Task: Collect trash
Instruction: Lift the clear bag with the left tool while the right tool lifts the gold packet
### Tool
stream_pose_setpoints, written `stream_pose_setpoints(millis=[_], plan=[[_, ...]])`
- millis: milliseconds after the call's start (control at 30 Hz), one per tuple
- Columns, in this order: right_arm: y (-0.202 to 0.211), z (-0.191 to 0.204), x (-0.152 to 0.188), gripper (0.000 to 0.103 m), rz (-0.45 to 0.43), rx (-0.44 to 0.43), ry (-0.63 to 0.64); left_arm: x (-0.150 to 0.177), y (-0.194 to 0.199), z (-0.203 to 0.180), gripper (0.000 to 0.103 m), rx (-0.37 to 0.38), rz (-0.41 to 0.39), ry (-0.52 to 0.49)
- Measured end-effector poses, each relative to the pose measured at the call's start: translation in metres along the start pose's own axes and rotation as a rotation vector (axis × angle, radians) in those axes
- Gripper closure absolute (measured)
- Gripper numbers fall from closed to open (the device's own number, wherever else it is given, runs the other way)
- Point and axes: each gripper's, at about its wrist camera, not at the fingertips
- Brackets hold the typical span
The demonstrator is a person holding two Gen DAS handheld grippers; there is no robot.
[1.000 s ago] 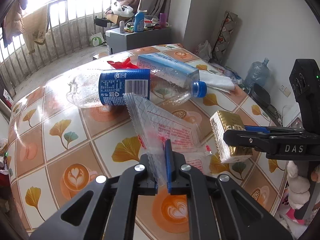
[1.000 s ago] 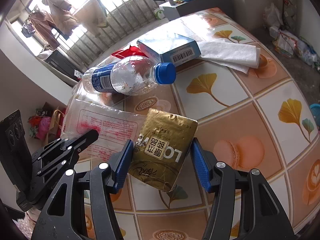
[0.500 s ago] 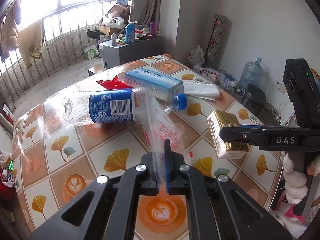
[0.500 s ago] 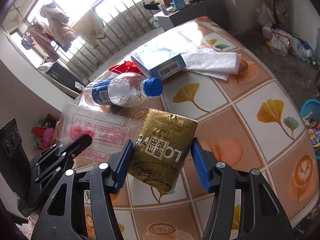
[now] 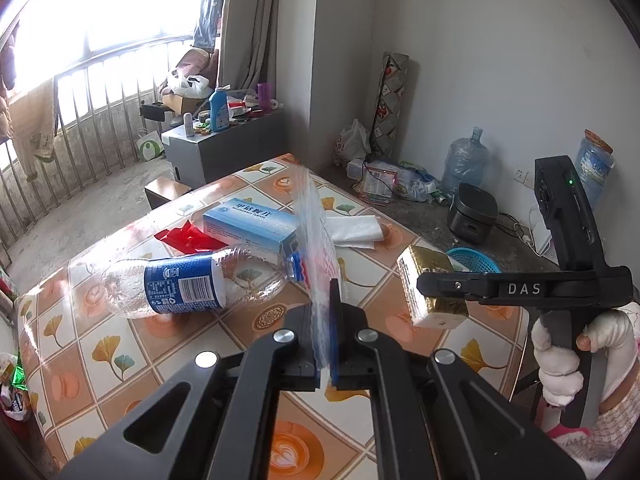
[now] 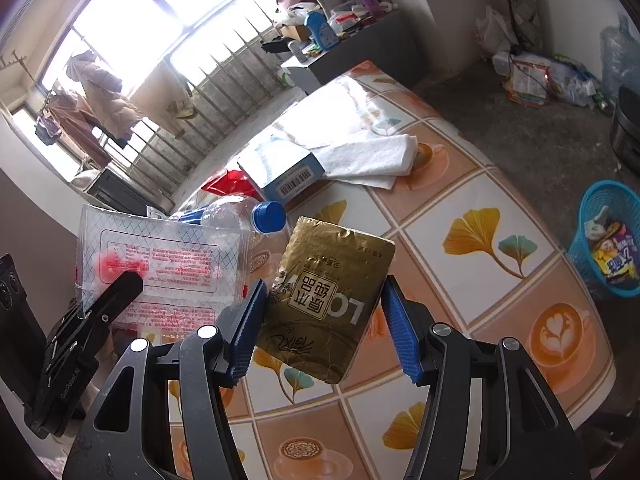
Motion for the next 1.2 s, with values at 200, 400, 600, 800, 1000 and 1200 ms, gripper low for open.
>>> stream_pose_setpoints(millis=[200,400,600,800,1000,1200], plan=[[0.009,-0.014,-0.002,0.048,-0.022,-0.007,-0.030,-0.008,-0.006,-0.011,0.100,0.001,0.003,-0.033],[0.017,-0.023,-0.004,0.048,-0.037,-0.011,-0.043,-0.014,-0.011,-0.020,0.100,-0.004,-0.002,-0.051],[0.024,-0.033,-0.004,0.048,-0.053,-0.012,-0.061,-0.021,-0.016,-0.029,0.100,0.000,-0.008,-0.069],[0.030,-0.044,-0.005,0.048,-0.063,-0.010,-0.078,-0.026,-0.023,-0.037,0.100,0.008,-0.008,-0.081],[0.035,-0.051,-0.005,0.048,-0.073,-0.010,-0.091,-0.030,-0.029,-0.040,0.100,0.017,-0.009,-0.092],[0.039,-0.055,-0.003,0.048,-0.078,-0.012,-0.100,-0.031,-0.033,-0.045,0.100,0.023,-0.009,-0.103]])
Point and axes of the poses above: each gripper's, at about its wrist camera, not at the fingertips, and y roughly against the way its jaws point, z to its left, x to its underside, and after that the axes turned 4 degrees about -z, right-handed
